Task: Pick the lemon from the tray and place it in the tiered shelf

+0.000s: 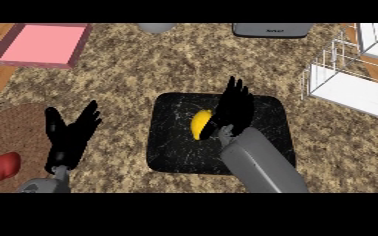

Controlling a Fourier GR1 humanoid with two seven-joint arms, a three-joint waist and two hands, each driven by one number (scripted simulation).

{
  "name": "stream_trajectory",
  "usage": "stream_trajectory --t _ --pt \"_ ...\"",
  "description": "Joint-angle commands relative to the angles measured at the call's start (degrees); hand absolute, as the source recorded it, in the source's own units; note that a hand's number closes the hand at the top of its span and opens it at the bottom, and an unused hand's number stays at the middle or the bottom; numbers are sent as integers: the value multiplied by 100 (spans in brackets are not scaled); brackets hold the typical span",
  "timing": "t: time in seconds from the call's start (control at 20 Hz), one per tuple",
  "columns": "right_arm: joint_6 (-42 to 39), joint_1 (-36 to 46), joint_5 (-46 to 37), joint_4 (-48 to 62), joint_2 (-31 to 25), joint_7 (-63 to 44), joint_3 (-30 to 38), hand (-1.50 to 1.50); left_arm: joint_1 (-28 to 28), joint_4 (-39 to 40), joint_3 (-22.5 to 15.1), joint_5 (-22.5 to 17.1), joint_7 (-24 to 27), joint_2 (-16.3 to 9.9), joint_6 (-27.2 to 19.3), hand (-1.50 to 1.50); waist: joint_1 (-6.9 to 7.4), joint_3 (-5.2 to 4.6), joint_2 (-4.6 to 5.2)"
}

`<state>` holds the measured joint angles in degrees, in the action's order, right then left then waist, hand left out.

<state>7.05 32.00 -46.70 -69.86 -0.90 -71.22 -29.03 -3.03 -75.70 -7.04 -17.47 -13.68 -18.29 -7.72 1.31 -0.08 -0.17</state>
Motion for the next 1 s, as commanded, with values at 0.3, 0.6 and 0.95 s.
stream_trajectory --t 0.3,0.6,0.95 --pt "761 -23 -209 477 86 -1399 -385 -150 -16 7 77 14 -40 -82 167 0 -18 6 15" --pt "1021 176 -116 656 86 -1269 -361 -150 -248 42 311 -144 -238 -182 279 0 -15 7 24" --pt "440 128 982 1091 87 -482 -749 150 43 31 117 87 122 56 254 0 102 9 48"
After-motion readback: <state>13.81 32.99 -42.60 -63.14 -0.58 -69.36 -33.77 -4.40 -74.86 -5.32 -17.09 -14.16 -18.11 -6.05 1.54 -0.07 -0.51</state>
